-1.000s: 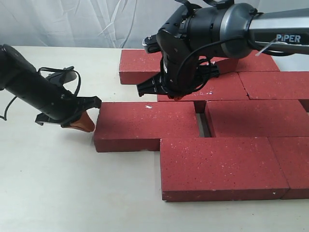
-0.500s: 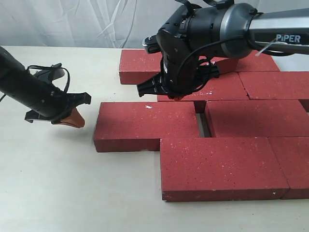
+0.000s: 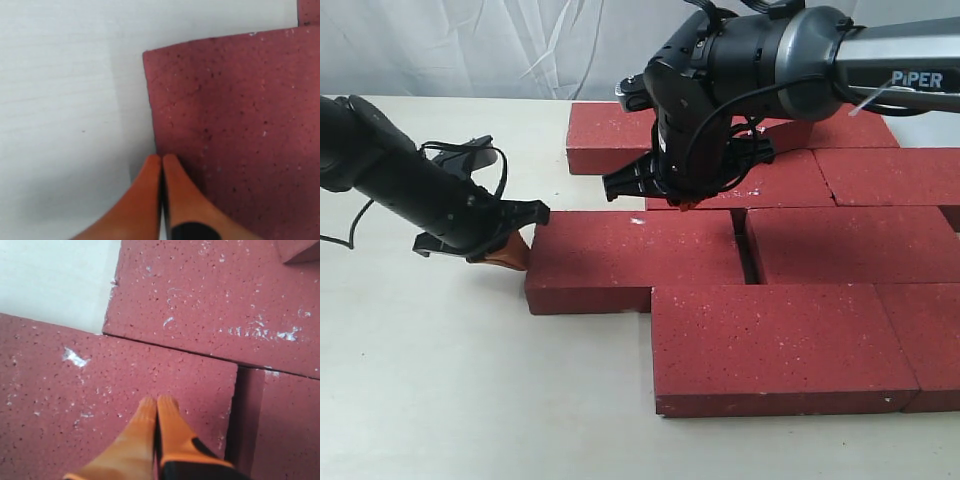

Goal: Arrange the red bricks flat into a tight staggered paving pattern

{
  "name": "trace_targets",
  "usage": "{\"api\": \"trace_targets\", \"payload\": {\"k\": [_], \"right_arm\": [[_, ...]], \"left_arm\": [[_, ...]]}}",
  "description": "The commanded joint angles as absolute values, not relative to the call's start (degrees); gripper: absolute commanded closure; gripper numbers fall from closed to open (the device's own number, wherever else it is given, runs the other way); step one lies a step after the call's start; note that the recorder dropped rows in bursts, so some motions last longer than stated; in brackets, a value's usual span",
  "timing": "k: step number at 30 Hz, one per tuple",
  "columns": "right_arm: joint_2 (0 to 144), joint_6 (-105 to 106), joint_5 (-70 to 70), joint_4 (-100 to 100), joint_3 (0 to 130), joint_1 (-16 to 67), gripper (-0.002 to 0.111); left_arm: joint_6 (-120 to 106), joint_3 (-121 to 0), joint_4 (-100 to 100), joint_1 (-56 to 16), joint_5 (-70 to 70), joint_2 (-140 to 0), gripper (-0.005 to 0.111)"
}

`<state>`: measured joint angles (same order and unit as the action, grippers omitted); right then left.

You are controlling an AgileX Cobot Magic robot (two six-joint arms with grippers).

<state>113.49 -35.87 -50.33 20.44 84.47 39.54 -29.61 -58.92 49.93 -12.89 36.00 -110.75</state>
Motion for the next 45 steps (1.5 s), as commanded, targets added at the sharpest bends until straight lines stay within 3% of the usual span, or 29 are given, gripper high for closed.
{"api": "trace_targets", "payload": {"k": [1, 26, 30, 36, 40, 45], "right_arm": [[112.90, -35.65, -50.57, 20.47, 84.27, 39.34, 0.109], [112.90, -35.65, -50.45, 20.24, 84.27, 39.34, 0.109], [112.90, -35.65, -50.34, 20.25, 84.27, 39.34, 0.109], [112.60, -35.65, -48.43, 20.25, 84.27, 39.20, 0.109], [111.44, -31.23, -45.03, 11.23, 84.27, 33.84, 0.109], [110.94, -23.42, -44.90, 3.84, 84.27, 26.32, 0.109]], "left_arm": [[-31.09, -58.80, 52.80, -14.22, 35.39, -110.65, 0.107], [-32.36, -58.80, 54.34, -16.79, 35.01, -110.65, 0.107], [-31.96, -58.80, 53.05, -14.20, 36.37, -110.65, 0.107], [-31.64, -58.80, 49.87, -4.66, 39.00, -106.53, 0.107], [-25.92, -58.80, 41.85, -2.22, 36.76, -97.57, 0.107], [-19.02, -58.80, 31.83, -4.98, 34.09, -88.20, 0.107]]}}
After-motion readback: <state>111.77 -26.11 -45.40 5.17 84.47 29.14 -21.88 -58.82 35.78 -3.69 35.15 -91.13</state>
